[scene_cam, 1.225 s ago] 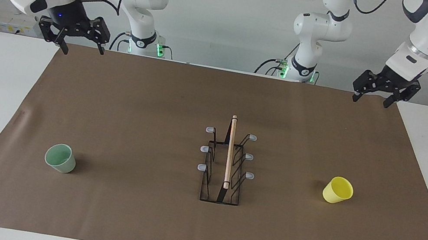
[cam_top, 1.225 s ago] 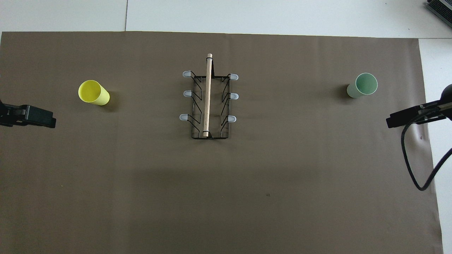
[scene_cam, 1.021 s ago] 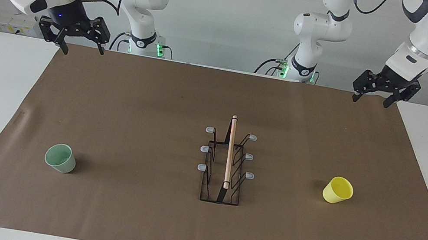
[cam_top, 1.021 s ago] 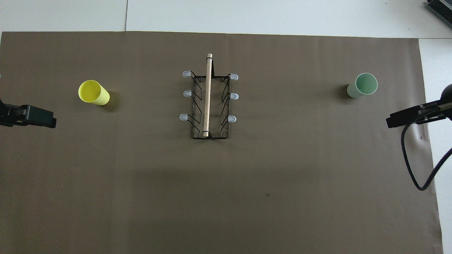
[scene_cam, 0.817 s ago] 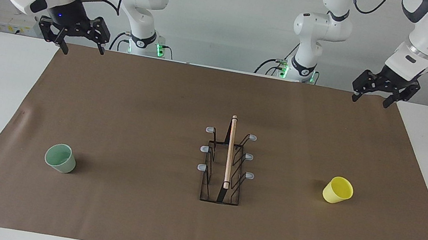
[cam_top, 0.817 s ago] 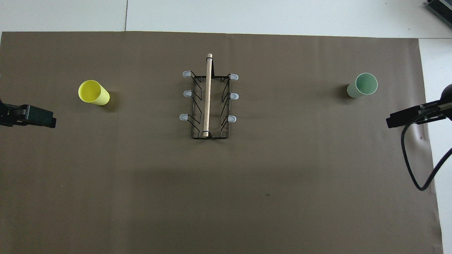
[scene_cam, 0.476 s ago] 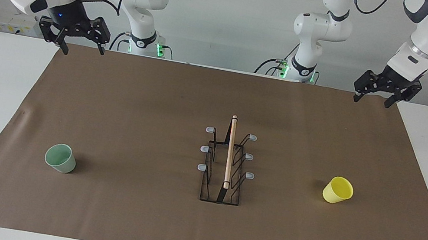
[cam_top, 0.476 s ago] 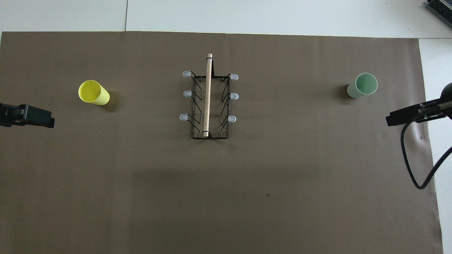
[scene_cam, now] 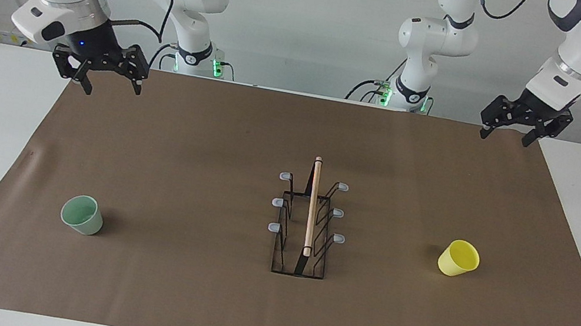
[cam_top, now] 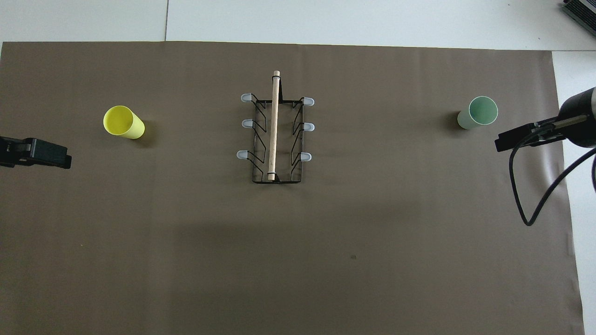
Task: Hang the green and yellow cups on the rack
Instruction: 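Move the right gripper toward the green cup while the left gripper approaches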
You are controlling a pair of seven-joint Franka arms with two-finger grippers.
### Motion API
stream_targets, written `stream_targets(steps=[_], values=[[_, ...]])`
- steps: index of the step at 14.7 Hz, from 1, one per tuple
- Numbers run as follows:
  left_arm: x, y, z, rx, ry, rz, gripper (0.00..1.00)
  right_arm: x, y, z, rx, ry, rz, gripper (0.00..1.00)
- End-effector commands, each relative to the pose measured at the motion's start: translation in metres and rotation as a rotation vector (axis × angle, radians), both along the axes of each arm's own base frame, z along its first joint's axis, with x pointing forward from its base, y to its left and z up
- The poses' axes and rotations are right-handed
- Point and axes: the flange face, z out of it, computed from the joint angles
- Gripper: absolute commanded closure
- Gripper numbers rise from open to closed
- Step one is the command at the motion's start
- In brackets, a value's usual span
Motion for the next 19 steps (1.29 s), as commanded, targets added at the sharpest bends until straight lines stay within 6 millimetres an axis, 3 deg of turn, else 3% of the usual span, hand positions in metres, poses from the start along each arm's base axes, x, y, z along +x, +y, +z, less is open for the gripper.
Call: stream_targets(steps=[1,3,5,8,10,14,17,19], values=[[-0.008,0.011,-0.011,0.022,0.000,0.006,0.00,0.016,0.013,-0.015,-0.042,0.000,0.002,0.00],[-0.010,0.014,-0.023,0.023,-0.023,0.017,0.00,0.028,0.016,-0.029,-0.076,-0.015,0.016,0.00],[0.000,0.033,-0.035,0.020,-0.002,0.058,0.00,0.041,0.030,-0.048,-0.101,0.007,0.045,0.00],[0.047,0.065,-0.070,0.009,0.044,0.120,0.00,0.052,0.045,-0.070,-0.250,0.019,0.187,0.00],[0.084,0.097,-0.095,0.001,0.056,0.223,0.00,0.052,0.044,-0.081,-0.307,0.050,0.303,0.00],[0.114,0.146,-0.149,-0.063,0.023,0.372,0.00,0.045,0.028,-0.084,-0.352,0.130,0.456,0.00],[0.105,0.206,-0.191,-0.249,0.050,0.757,0.00,0.045,0.024,-0.085,-0.432,0.249,0.949,0.00],[0.084,0.236,-0.220,-0.405,0.126,1.076,0.00,0.047,0.029,-0.091,-0.529,0.289,1.090,0.00]])
